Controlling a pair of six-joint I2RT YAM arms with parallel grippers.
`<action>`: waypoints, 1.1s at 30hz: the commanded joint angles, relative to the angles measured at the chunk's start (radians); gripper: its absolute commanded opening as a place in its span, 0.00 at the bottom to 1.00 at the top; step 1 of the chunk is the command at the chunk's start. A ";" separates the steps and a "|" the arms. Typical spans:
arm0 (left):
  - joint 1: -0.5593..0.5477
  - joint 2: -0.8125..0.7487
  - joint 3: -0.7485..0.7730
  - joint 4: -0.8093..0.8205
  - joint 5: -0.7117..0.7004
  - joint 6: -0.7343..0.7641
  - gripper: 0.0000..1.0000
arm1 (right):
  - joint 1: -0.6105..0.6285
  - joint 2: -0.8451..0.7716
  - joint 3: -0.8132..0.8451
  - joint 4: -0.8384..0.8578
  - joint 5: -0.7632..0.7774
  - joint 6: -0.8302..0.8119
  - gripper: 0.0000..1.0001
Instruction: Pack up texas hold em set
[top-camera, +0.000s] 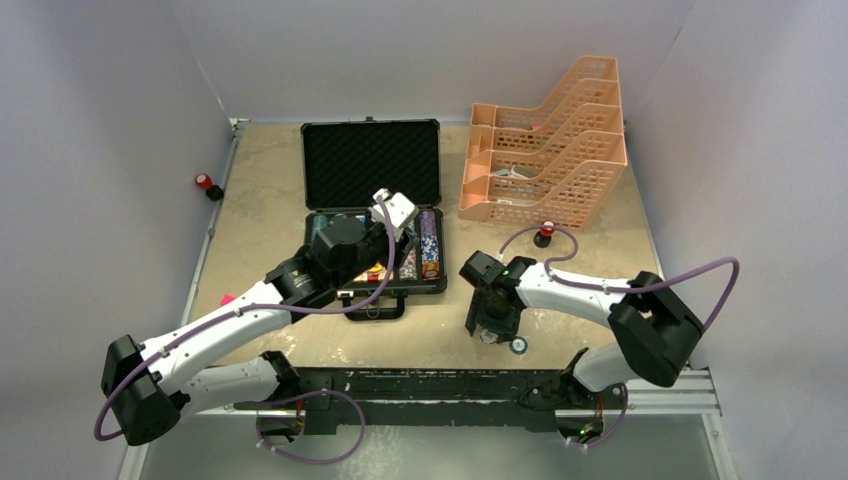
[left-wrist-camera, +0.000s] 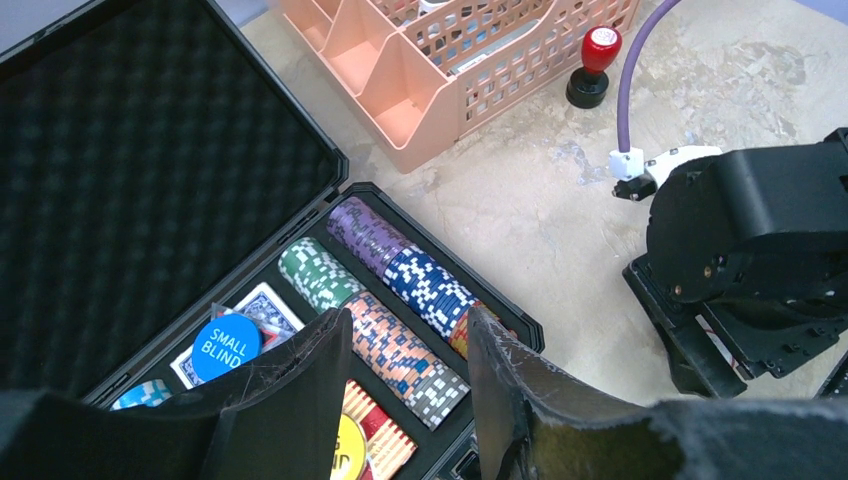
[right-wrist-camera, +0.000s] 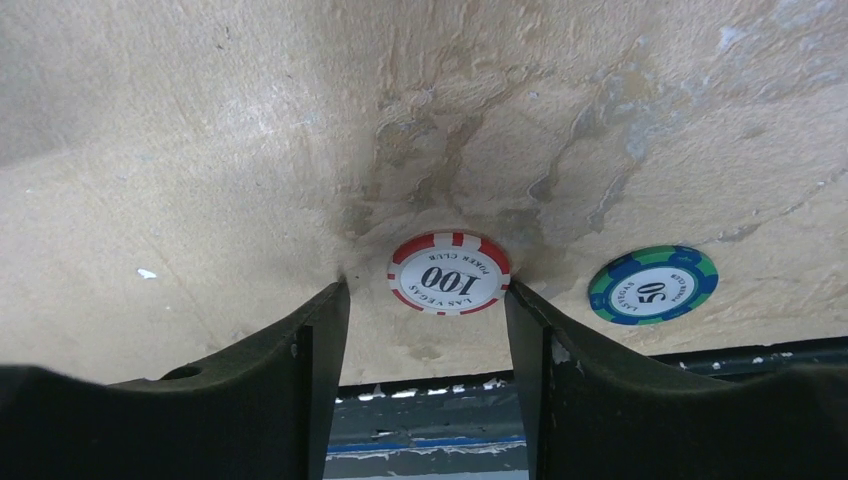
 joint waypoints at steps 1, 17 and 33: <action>0.004 -0.022 -0.007 0.049 -0.025 -0.012 0.46 | 0.018 0.088 -0.019 -0.041 0.109 0.056 0.61; 0.003 -0.023 -0.024 0.062 -0.064 -0.036 0.47 | 0.018 0.110 0.001 -0.066 0.240 0.148 0.47; 0.003 -0.018 -0.024 0.067 -0.087 -0.048 0.48 | 0.018 0.127 0.018 -0.032 0.298 0.135 0.55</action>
